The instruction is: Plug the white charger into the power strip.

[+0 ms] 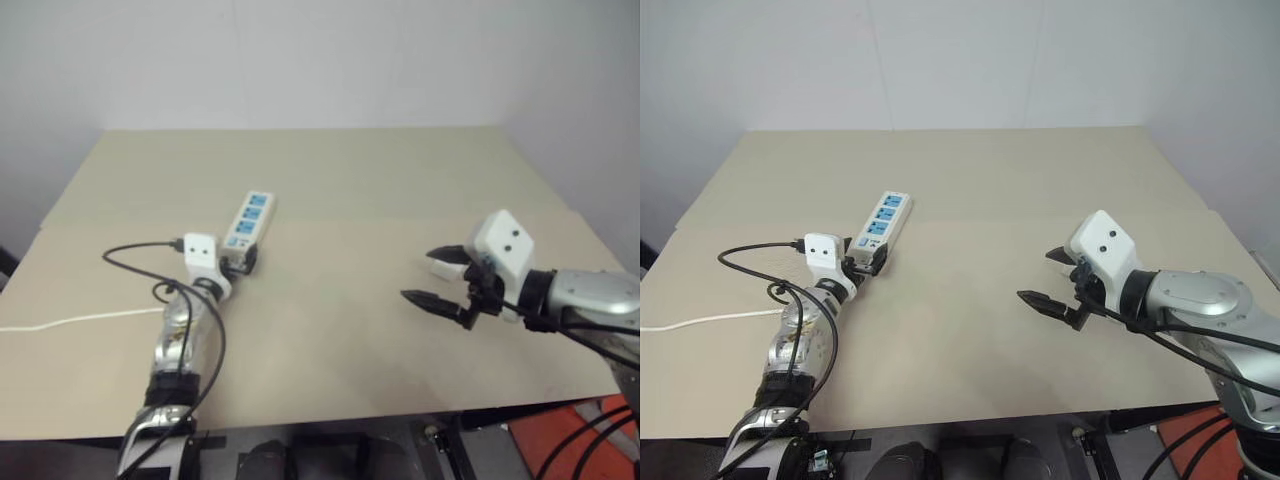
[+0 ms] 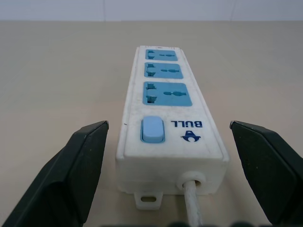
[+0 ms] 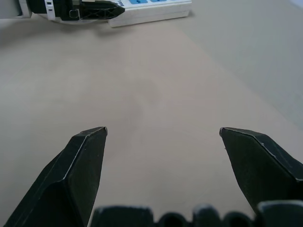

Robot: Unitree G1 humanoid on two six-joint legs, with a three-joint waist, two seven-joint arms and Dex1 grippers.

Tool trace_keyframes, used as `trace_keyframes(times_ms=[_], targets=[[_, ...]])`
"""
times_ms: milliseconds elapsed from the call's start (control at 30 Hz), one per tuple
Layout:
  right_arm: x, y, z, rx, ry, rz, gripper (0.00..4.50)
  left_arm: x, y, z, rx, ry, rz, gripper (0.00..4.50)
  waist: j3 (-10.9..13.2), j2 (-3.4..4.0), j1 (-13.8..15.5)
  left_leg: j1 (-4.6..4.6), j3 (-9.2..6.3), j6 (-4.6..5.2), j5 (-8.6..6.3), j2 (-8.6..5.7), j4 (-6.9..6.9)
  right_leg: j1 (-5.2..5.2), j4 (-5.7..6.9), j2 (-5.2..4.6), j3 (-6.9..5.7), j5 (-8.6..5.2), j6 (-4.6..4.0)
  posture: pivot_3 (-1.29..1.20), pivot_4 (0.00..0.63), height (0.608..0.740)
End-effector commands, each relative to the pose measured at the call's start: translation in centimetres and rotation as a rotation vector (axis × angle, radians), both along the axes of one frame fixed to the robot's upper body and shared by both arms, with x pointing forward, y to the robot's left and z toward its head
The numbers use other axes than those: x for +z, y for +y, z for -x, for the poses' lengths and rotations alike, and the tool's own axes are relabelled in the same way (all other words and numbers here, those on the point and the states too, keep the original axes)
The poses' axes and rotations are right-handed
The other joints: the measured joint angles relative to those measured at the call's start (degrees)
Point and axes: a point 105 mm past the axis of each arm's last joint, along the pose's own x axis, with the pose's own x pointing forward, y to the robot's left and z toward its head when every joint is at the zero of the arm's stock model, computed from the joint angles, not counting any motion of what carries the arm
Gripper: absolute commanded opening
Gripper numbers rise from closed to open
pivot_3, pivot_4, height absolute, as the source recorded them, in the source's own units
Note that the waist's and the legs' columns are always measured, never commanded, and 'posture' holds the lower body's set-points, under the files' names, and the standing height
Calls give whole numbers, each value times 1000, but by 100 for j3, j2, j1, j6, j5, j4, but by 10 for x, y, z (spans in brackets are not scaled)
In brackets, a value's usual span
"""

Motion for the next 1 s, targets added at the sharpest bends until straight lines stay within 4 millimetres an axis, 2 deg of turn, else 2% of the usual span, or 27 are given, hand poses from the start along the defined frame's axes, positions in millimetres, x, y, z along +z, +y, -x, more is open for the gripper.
trace_keyframes(times_ms=[33, 833, 933, 1000], targets=[[11, -3, 3, -13, -51, 6, 4500, 13, -5, -3, -7, -60, -15, 4473, 0, 0, -2, -1, 0, 1, -1, 0, 1, 0, 0, 0, 0, 0, 0, 0, 150, 740], [8, -5, 1, -34, -45, 1, 4500, 7, -9, -5, -32, -35, -29, 4473, 0, 0, 2, -3, -2, 9, -5, 3, 6, 0, 0, -3, 0, 2, 3, 0, 150, 740], [8, -6, 1, -39, -44, 4, 4500, 6, -10, -5, -40, -32, -26, 3843, 0, -1, 4, -4, -2, 10, -6, 3, 6, 0, 0, -3, 0, 2, 3, 0, 150, 740], [7, -6, 1, -41, -44, 5, 4500, 4, -11, -5, -46, -27, -18, 3238, 0, -1, 9, -4, -2, 10, -6, 3, 7, 0, 0, -3, 0, 2, 3, 0, 150, 740]])
